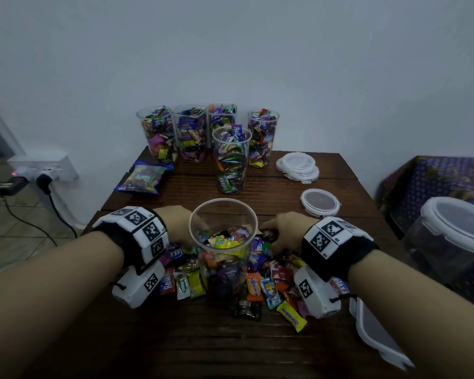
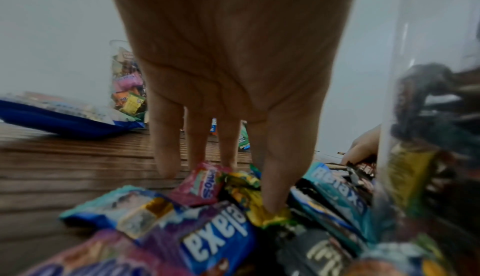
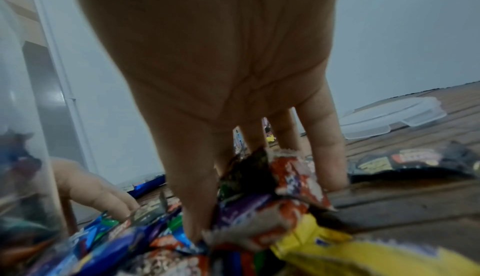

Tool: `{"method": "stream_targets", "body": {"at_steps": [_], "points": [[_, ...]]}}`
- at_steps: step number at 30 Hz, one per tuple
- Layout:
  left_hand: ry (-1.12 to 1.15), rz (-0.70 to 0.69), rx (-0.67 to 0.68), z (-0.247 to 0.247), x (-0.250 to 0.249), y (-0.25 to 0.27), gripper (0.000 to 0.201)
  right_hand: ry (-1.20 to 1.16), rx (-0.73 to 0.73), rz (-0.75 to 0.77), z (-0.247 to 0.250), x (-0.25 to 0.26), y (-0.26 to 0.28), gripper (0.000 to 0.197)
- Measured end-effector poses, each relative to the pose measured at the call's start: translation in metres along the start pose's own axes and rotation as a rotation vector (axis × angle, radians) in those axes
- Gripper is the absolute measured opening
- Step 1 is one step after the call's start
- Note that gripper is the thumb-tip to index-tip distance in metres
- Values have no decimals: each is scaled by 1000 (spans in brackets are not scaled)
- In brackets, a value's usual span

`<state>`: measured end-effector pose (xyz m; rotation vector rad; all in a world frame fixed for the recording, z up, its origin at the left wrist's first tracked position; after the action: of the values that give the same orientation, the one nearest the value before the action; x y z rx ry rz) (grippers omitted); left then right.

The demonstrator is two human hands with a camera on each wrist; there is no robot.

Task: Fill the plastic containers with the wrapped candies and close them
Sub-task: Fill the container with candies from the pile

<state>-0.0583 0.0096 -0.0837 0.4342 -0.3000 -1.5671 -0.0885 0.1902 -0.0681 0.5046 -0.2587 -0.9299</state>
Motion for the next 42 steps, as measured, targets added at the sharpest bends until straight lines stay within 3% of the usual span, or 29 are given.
{"method": "stream_targets", "body": {"at_steps": [9, 16, 25, 34, 42], "points": [[-81, 47, -101, 3, 7, 10, 23, -59, -117, -36, 6, -7, 7, 39], [-68, 54, -138, 4, 2, 15, 19, -96, -154, -63, 8, -9, 11, 31], [116, 72, -237, 16, -2, 33, 18, -175, -240, -53, 16, -11, 18, 16], [497, 30, -550, 61, -5, 72, 6, -349, -459, 21, 57, -5, 55, 13], [706, 18, -721, 83, 5, 104, 25, -621, -709, 223, 117, 21, 103, 6]]}}
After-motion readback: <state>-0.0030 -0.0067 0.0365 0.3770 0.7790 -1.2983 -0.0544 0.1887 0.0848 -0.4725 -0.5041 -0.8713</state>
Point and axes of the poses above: each hand's wrist, its own y-axis away from the middle knuckle, its own z-axis out of the back of the hand, x = y × z, the point moved 10 cm from there along -y, towards the middle knuckle, and after that the axes turned 3 degrees about y, right-handed, at the moved point
